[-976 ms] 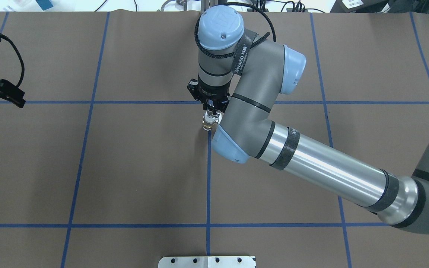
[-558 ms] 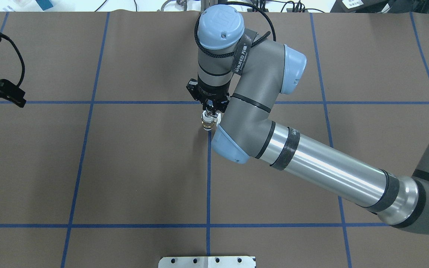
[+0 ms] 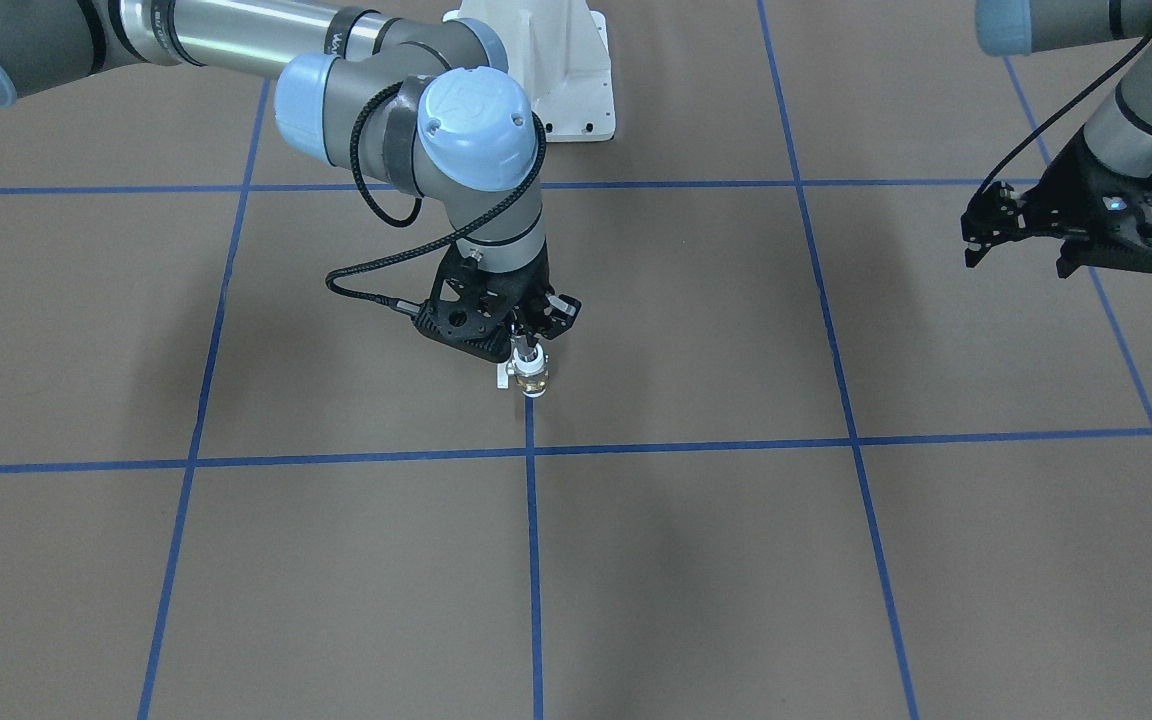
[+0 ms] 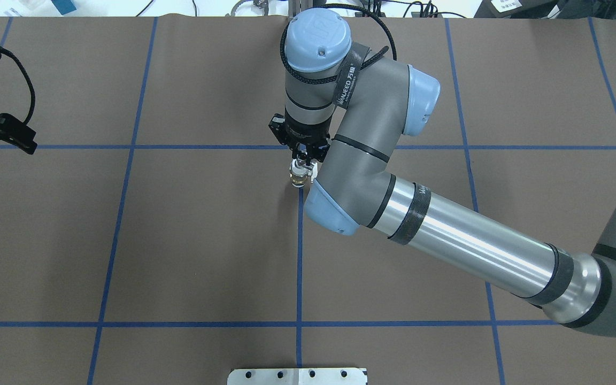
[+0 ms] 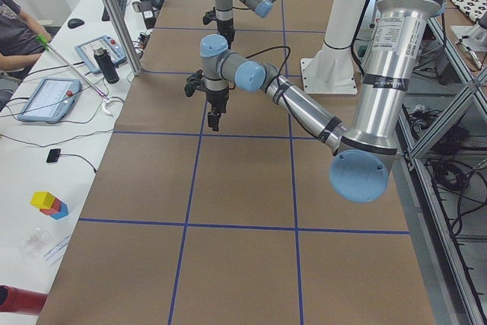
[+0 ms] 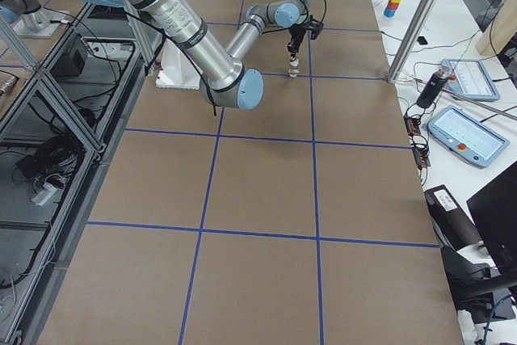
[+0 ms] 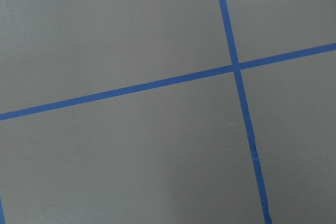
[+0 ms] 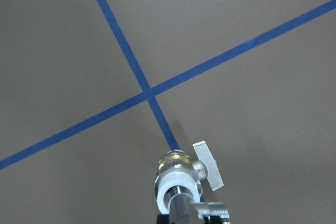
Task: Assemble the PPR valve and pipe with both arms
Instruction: 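Lower the fitting into the valve's white socket with the right gripper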
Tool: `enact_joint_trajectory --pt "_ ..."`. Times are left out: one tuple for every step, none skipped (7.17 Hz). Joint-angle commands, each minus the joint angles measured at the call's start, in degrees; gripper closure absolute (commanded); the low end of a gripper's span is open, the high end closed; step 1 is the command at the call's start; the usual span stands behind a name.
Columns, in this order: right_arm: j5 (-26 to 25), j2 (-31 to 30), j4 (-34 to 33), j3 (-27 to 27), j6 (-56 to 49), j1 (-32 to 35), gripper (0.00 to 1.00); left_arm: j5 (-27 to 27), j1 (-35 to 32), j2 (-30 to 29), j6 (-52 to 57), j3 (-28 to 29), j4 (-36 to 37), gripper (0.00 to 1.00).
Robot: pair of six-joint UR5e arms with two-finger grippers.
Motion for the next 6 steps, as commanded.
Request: enact_joint_trajectory --pt "0.00 0.21 0.03 -0.58 -0.18 0.09 1.00 -0.17 0.00 0.13 0.00 -0.04 0.02 0.00" --pt "0.00 0.39 0.12 -0.84 -0.27 0.00 1.00 -0.18 0.00 0.13 0.00 -0.13 0.02 0.00" --pt "0.00 0.39 2.21 -1.80 -0.01 0.09 1.00 -0.26 0.00 0.13 0.00 -0.13 0.02 0.00" --pt "0.00 0.48 3.62 -2.77 0.08 0.00 1.00 -0.26 0.00 0.13 0.00 -0.13 0.02 0.01" --pt "0.00 0.48 3.72 -2.78 0.17 0.09 1.00 -0.26 0.00 0.13 0.00 -0.13 0.02 0.00" --pt "0.00 0.48 3.72 -2.78 0.17 0.00 0.84 -0.26 0.00 0.13 0.00 -0.13 0.02 0.01"
